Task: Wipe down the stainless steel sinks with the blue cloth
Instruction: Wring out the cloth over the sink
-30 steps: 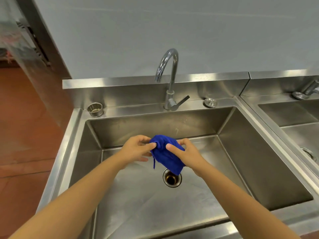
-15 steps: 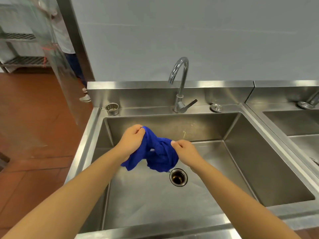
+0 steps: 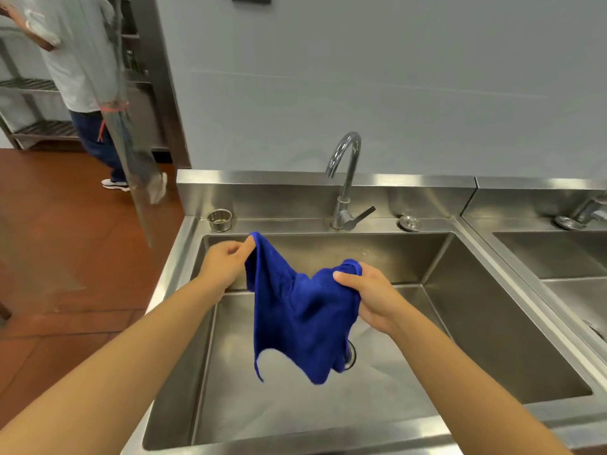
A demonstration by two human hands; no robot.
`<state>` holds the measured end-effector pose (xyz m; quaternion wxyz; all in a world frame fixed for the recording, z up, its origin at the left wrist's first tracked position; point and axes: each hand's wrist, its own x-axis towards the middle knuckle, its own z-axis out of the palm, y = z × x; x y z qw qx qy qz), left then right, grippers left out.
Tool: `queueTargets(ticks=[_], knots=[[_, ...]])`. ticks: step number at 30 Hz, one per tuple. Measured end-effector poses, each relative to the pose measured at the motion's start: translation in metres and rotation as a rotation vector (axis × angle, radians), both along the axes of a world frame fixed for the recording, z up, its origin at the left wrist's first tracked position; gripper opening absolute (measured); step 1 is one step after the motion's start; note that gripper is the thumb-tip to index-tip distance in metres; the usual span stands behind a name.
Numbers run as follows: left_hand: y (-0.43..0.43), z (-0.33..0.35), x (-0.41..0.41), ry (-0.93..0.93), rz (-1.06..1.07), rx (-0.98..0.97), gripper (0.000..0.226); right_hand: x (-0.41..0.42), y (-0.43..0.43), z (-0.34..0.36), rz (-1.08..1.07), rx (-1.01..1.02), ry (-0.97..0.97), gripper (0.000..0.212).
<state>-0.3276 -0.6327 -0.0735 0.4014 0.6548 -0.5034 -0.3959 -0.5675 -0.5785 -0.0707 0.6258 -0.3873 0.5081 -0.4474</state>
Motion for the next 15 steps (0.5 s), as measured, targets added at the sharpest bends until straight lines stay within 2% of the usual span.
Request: queueTargets(ticks=[2, 3, 5, 7, 11, 15], knots=[[0.003, -0.009, 0.004, 0.279, -0.057, 0.286, 0.053, 0.003, 0.0, 0.007, -0.034, -0.066, -0.047, 0.004], [0.004, -0.015, 0.007, 0.419, -0.104, 0.381, 0.061, 0.004, -0.001, 0.01, -0.06, -0.084, -0.061, 0.007], [0.003, -0.026, 0.013, 0.548, -0.166, 0.428, 0.068, 0.006, -0.002, 0.015, -0.131, -0.104, -0.012, 0.012], [0.002, -0.029, 0.021, 0.554, -0.116, 0.39, 0.064, 0.004, -0.006, 0.017, -0.243, -0.131, 0.075, 0.014], [-0.002, -0.022, 0.041, 0.582, 0.129, 0.309, 0.029, -0.014, -0.012, 0.007, -0.403, -0.159, 0.25, 0.024], [-0.003, -0.012, 0.06, 0.494, 0.124, 0.24, 0.02, -0.024, -0.013, 0.0, -0.433, -0.175, 0.366, 0.034]])
